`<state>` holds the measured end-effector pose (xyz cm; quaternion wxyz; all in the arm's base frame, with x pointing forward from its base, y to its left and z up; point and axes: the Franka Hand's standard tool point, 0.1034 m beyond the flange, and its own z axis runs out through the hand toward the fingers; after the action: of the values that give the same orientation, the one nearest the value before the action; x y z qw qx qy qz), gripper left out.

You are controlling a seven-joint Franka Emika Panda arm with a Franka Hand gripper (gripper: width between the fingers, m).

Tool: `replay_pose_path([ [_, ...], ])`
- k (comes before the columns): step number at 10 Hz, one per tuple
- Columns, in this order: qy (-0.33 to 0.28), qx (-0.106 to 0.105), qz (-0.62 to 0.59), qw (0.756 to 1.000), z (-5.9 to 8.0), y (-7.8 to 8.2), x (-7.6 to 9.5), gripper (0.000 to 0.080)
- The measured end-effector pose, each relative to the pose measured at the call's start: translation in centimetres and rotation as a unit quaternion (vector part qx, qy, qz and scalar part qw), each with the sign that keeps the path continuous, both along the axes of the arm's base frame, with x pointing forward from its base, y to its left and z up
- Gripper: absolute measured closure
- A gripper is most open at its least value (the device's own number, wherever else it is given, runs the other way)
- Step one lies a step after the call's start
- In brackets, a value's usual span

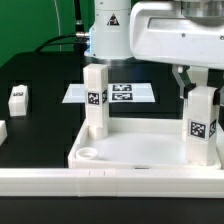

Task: Assemble desk

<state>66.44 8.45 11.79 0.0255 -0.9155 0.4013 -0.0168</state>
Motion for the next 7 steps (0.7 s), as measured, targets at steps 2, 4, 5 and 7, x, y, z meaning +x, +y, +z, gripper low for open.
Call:
replay_pose_path([
  [2,0.004,0.006,-0.094,0.995,-0.01,0.04,-0.05,0.0509],
  [4,0.007,0.013,-0.164,0.986,-0.02,0.06,-0.1,0.0509],
  [5,0.012,0.023,-0.217,0.976,-0.04,0.09,-0.12,0.0509],
  [7,0.016,0.029,-0.277,0.96,-0.02,0.15,-0.14,0.0509],
])
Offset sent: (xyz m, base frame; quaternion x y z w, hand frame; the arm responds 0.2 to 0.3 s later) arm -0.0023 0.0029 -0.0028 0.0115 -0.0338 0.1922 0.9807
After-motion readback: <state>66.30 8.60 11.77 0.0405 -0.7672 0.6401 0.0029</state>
